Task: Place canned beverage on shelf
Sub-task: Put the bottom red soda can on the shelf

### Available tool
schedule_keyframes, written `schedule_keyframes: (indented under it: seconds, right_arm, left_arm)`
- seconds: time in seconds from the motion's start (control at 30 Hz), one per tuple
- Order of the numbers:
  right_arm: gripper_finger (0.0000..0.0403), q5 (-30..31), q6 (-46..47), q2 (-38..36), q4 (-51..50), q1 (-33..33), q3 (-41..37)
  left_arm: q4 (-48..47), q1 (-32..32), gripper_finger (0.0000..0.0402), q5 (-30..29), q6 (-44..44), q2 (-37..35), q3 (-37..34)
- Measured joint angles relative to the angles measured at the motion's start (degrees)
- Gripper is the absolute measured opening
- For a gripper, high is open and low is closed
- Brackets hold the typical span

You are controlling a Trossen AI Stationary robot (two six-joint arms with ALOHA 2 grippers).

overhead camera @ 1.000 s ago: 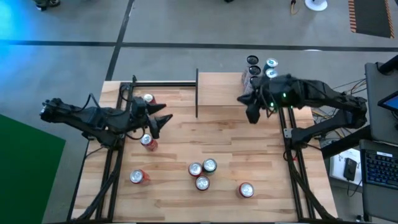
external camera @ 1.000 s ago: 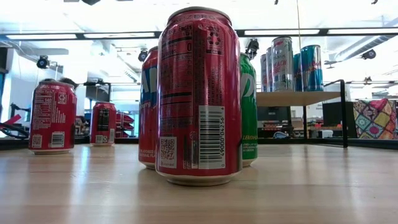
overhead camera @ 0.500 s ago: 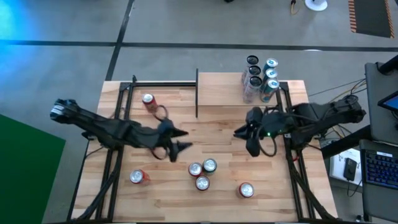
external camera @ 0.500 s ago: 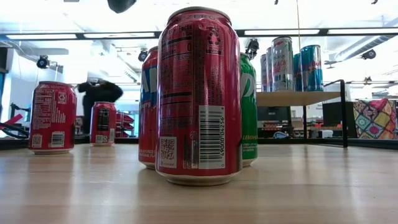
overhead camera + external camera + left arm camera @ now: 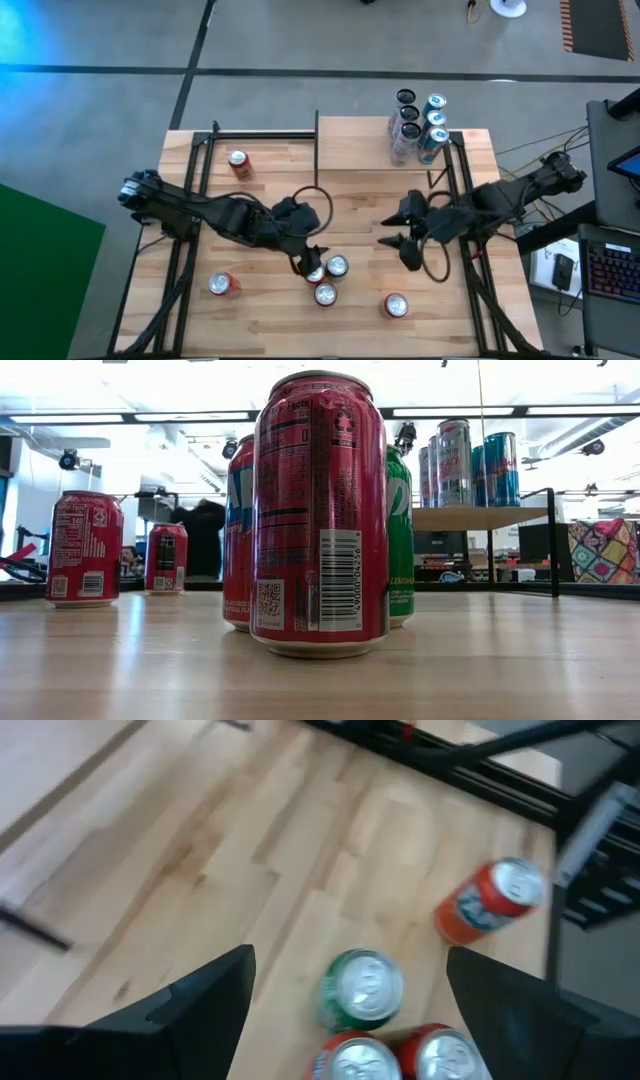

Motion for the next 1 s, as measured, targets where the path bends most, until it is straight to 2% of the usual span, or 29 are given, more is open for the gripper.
schedule_keyframes:
  seconds: [0.13,0.27,0.47,0.73,0.87,1.0]
  right_arm:
    - [0.029,0.5,6.7,0.0,2.6,2.1,-5.0]
    - [0.0321,1.2,15.5,0.0,2.7,4.3,-9.1]
    - [0.0325,1.3,24.4,0.1,3.1,8.6,-13.1]
    - [0.0325,1.2,28.4,2.9,8.8,15.6,-14.4]
    - [0.0325,-0.7,29.1,8.2,6.6,17.3,-11.9]
    - [0.0325,-3.8,28.9,14.9,0.6,17.8,-5.4]
  left_arm:
    - [-0.7,-0.1,0.0316,2.5,1.9,3.2,3.5]
    - [-1.1,-0.2,0.0316,4.0,1.0,4.9,3.8]
    - [-1.1,-0.3,0.0316,5.3,-1.1,6.6,3.8]
    - [-1.1,-0.6,0.0316,5.4,-4.5,8.6,3.8]
    - [-1.1,-0.9,0.0316,5.4,-5.0,9.0,3.8]
    - [-1.6,-0.9,0.0316,5.4,-5.4,9.0,3.8]
